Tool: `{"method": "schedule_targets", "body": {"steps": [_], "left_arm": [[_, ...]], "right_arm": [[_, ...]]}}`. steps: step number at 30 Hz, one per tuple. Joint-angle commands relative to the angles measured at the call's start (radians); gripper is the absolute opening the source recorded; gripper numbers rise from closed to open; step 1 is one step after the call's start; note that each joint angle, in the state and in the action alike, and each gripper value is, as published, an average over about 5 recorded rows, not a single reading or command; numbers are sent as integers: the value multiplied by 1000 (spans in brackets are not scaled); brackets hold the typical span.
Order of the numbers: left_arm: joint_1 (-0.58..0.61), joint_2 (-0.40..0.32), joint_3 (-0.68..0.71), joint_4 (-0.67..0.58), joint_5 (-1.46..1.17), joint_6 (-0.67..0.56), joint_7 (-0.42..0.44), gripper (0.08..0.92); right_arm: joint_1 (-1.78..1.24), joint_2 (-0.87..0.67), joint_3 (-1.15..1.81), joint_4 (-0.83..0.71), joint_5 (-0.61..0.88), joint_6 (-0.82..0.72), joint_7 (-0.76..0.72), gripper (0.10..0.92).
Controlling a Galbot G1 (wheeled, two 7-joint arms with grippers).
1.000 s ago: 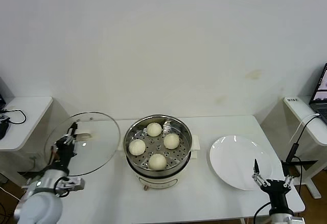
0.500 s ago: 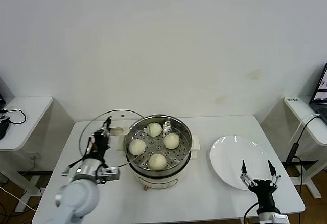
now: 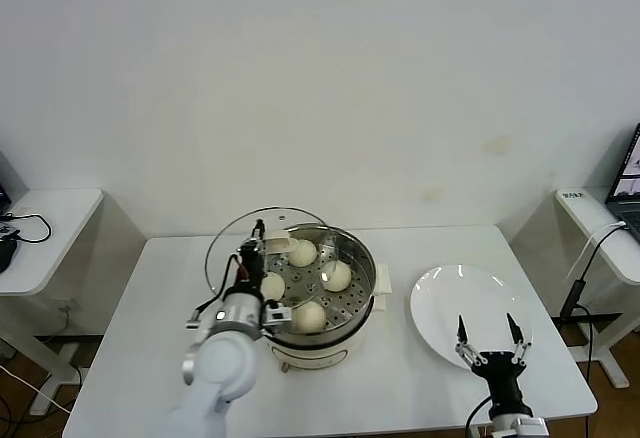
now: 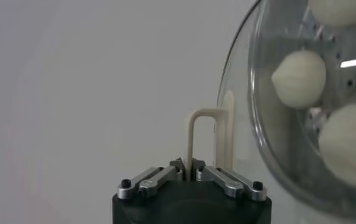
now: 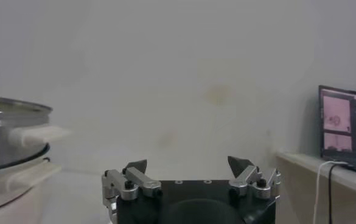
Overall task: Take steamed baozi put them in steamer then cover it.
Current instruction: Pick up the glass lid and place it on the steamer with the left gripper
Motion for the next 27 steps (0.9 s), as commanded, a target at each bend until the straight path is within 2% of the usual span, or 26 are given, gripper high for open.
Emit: {"method": "schedule_targets", "body": {"steps": [1,17,27], "left_arm": [[-26,-144,75,35,132,16,28,147],[47,-175,94,55,183,-5,15,147],[46,-182,85,83,190,-16,4,147]], "right_arm": [[4,1,-12,-8,-9,-1,1,823],[1,0,-19,-14,-6,4,1,823],[-5,-2,-21,-11,-6,7,0,823]]}}
